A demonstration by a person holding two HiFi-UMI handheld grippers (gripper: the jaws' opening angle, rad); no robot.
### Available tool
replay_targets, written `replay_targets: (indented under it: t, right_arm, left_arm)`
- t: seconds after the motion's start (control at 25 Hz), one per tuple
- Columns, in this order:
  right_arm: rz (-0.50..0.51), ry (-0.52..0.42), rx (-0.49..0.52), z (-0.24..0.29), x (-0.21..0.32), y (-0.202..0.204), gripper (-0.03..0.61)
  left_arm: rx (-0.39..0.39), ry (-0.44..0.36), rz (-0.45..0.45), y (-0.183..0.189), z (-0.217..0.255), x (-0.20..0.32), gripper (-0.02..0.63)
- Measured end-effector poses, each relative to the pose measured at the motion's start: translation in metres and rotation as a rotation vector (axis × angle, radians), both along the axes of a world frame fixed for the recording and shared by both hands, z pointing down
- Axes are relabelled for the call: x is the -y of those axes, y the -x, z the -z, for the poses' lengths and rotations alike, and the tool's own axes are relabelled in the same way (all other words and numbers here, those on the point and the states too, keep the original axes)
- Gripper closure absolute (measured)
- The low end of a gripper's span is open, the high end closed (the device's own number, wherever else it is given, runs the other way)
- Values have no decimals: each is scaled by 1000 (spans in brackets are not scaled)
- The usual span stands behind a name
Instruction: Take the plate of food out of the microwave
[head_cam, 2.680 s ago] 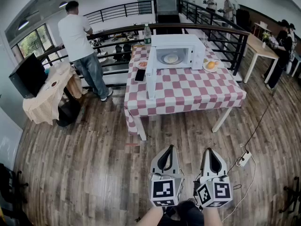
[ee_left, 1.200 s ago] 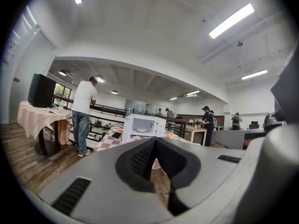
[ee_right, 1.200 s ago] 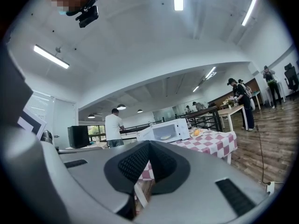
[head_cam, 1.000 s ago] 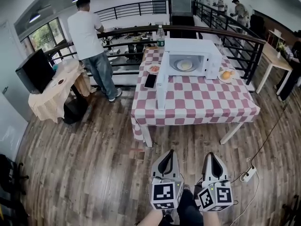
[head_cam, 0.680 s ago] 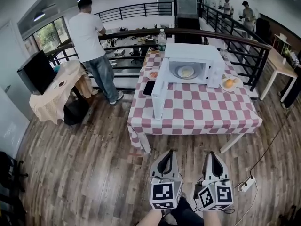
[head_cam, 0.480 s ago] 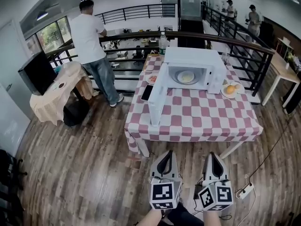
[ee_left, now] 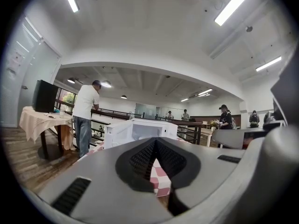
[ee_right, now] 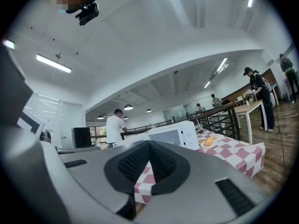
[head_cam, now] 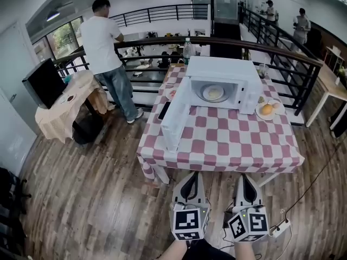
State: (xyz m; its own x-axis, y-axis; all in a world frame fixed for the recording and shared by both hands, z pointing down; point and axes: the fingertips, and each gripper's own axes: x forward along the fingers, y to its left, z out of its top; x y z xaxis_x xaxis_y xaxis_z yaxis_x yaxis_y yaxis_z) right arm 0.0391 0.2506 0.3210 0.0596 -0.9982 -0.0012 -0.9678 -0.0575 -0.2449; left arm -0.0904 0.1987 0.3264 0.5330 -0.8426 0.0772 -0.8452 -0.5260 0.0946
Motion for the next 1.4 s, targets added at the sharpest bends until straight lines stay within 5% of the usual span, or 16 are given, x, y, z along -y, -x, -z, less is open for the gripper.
replay_targets:
  t: [0.6, 1.4]
  right_arm:
    - [5, 25, 37, -17, 14, -21, 588]
    - [-10, 43, 35, -31, 112, -53, 588]
  left_arm:
    - [28, 29, 19, -16, -13, 14, 605]
    - [16, 36, -33, -66, -24, 114, 605]
